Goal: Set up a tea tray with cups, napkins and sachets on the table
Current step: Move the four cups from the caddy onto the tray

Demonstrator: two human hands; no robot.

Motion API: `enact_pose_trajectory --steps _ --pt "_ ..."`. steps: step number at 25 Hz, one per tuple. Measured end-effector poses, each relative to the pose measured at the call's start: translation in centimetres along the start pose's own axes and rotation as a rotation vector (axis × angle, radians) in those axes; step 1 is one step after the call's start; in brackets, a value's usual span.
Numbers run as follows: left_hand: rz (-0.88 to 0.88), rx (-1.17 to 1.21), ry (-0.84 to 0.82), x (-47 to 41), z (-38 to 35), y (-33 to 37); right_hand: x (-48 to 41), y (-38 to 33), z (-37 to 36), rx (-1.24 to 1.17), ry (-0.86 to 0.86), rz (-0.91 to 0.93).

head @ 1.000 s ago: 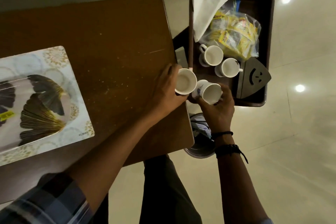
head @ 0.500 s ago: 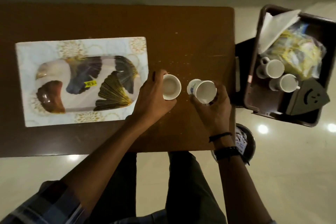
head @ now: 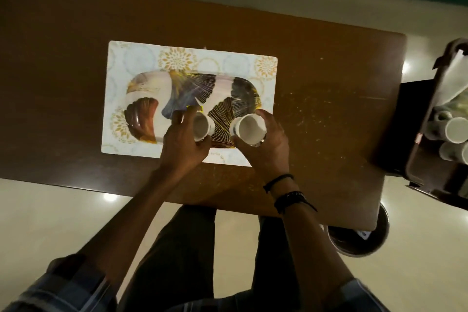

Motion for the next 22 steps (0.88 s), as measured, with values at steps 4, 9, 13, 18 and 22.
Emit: enact_pose_trajectory --steps 4,9,13,18,22 --pt "0.078 -0.013 0.036 -1.2 2.1 -3.9 -0.7 -2.9 -4.5 0.012 -0.085 -0.002" --pt "0.127 -0.084 0.103 -2.2 4.1 -6.9 -1.3 -5.0 -9.4 0.104 -0.192 -0.009" --pt "0.156 -0.044 0.045 -2.7 3.9 -8.6 -1.5 -5.7 -10.9 0.16 -0.188 -0.01" --pt "0.158 0.037 -0.065 -2.1 2.2 -9.3 -1.0 -5.5 -11.3 0.184 -0.174 -0.038" --pt "0.167 0.08 -0.11 -2.0 1.5 -9.4 -0.8 -5.3 -11.4 0.179 -0.159 -0.038"
Point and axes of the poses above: each hand's wrist, its own x-axis away from the middle knuckle, its own z-axis out of the back of the hand, y = z × x, the point moved 8 cm from there along -x, towards the middle knuckle, and after that the axes turned 15 degrees about x, right-handed, at the moved point
